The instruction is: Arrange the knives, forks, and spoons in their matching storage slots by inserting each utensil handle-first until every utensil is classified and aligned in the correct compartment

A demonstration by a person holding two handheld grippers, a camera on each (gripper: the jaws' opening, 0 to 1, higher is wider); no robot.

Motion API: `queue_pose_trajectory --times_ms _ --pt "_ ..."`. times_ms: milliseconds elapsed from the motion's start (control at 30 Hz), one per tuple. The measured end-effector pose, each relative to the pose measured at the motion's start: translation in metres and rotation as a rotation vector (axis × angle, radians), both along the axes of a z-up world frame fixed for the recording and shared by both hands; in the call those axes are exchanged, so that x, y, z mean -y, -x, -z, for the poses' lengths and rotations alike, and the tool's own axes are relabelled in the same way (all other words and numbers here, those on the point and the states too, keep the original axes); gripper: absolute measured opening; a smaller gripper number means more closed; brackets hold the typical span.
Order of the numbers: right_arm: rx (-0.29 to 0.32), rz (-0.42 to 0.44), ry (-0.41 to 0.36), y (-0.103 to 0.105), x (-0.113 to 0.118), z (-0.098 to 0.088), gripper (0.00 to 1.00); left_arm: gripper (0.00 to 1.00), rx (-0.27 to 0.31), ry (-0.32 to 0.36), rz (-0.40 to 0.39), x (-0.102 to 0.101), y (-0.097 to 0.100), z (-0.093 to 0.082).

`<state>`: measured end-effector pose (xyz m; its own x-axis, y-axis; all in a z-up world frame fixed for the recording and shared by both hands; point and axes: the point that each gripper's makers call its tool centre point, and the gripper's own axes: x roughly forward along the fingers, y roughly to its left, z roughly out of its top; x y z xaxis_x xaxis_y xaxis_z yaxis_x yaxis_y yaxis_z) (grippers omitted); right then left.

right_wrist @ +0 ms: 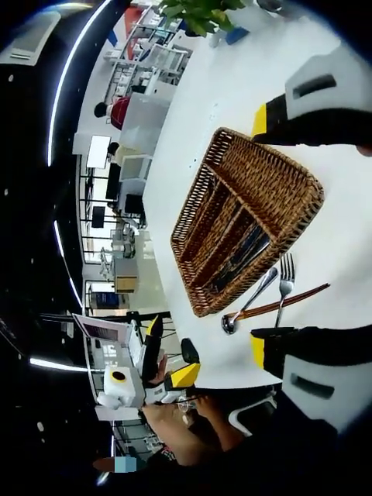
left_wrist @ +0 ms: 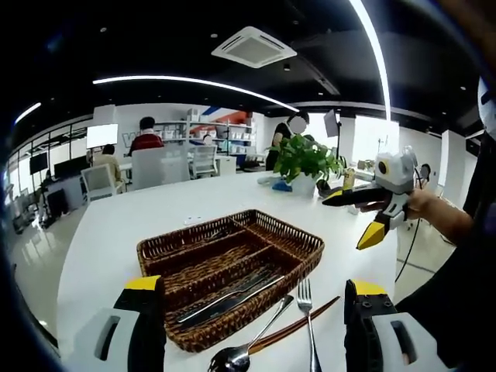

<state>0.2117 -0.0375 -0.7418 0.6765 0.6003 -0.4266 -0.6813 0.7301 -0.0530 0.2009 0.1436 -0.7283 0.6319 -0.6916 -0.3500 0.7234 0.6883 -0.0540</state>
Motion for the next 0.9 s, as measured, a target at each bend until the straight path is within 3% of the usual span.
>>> queue_pose_trajectory --times_ms 200,333,433,900 --pt "-0.004 0.006 -0.001 0.0 -0.001 0.005 0.98 1.0 -0.003 -0.003 -0.006 -0.002 0.001 0.002" --pt "0.009 0.012 -0.002 0.003 -0.002 0.011 0.84 1.0 -0.005 -0.012 -0.001 -0.002 0.002 0.005" --pt "-0.023 0.012 -0.047 0.005 -0.006 0.015 0.83 1.0 -0.02 -0.013 -0.001 -0.002 0.003 0.007" --pt "-0.123 -0.035 -0.087 0.016 -0.02 0.057 0.54 1.0 -0.027 -0.02 0.012 -0.001 0.008 0.014"
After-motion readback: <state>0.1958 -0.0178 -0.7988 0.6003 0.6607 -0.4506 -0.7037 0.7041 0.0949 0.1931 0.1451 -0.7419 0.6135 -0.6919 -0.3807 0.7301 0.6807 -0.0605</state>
